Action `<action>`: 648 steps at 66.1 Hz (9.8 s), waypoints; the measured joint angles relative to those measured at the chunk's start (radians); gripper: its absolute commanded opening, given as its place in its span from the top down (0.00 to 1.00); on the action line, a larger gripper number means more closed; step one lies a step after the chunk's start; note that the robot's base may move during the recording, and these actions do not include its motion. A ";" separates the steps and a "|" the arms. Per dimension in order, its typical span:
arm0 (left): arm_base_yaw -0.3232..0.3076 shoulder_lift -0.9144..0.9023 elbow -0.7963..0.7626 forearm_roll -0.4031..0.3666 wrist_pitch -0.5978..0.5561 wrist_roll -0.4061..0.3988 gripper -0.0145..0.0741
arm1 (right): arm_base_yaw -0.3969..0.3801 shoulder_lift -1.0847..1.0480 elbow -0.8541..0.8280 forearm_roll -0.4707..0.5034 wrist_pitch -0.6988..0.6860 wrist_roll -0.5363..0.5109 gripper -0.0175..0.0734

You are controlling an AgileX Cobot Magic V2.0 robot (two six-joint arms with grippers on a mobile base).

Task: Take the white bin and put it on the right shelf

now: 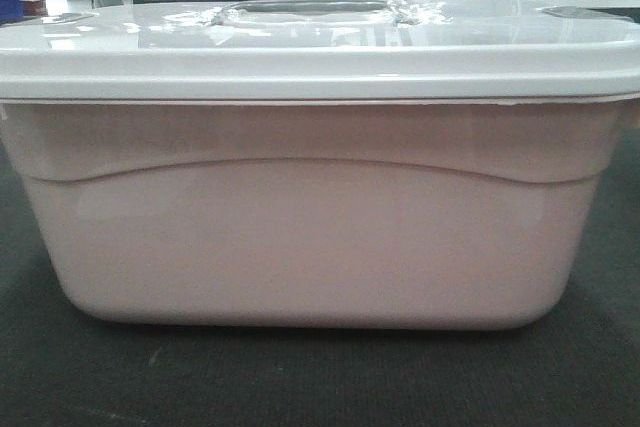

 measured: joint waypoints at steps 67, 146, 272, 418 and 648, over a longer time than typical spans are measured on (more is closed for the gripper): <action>0.215 0.167 -0.089 -1.004 0.264 0.619 0.34 | -0.292 0.140 -0.050 0.830 0.031 -0.569 0.23; 0.144 0.218 -0.001 -1.035 0.252 0.707 0.34 | -0.147 0.284 0.059 1.050 0.002 -0.629 0.11; 0.055 0.173 -0.038 -0.968 0.220 0.726 0.57 | -0.120 0.153 0.021 0.988 -0.039 -0.694 0.30; 0.078 -0.362 -0.120 -0.940 0.158 0.682 0.57 | -0.125 -0.286 0.020 1.089 -0.042 -0.741 0.30; 0.079 -0.362 -0.120 -0.940 0.160 0.680 0.57 | -0.125 -0.286 0.020 1.091 -0.044 -0.743 0.33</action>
